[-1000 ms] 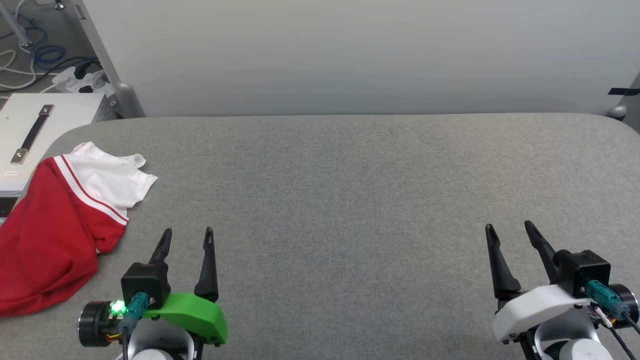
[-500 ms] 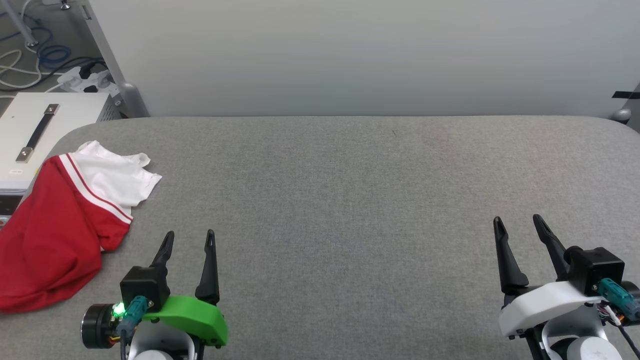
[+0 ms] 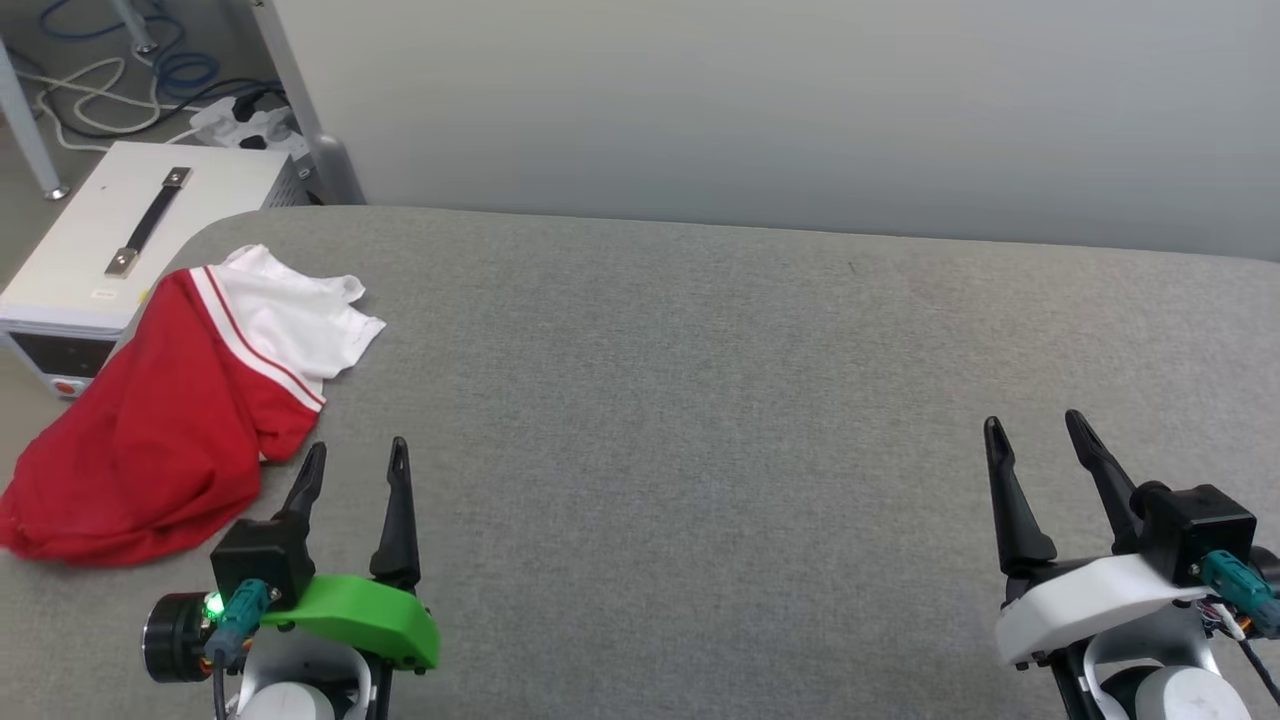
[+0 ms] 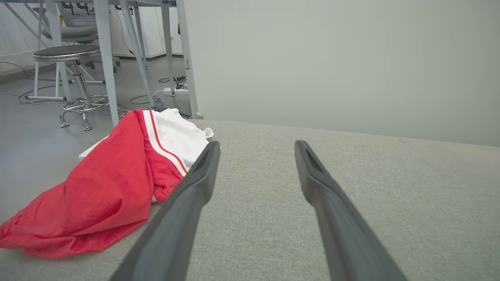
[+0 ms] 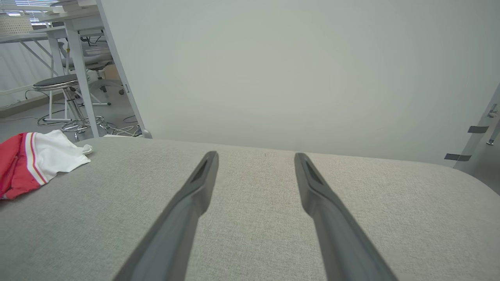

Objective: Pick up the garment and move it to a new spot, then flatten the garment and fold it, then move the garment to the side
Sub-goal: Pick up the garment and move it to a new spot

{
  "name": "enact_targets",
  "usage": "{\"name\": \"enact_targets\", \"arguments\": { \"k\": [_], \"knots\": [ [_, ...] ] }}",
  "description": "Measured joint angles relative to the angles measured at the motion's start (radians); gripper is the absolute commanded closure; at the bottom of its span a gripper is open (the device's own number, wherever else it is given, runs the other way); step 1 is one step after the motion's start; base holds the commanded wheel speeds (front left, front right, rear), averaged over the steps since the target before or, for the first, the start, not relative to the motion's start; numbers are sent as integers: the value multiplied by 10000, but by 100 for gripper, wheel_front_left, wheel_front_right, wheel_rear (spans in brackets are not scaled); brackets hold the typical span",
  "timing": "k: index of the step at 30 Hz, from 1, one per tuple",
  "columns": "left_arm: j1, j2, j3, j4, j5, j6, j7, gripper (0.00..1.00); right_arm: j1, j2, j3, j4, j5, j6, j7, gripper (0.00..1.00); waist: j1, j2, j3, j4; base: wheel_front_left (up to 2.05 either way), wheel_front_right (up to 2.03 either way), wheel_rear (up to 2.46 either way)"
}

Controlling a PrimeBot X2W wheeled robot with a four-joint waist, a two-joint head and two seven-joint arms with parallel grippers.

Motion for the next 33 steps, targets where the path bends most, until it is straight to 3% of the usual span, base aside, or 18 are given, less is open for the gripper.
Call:
{"name": "enact_targets", "arguments": {
  "k": [33],
  "knots": [
    [-109,67,805,336,-353,-360,-738,0,-402,-138,1254,-307,6,0,-63,0,0,0,161,4026,0,0,0]
  ]
}}
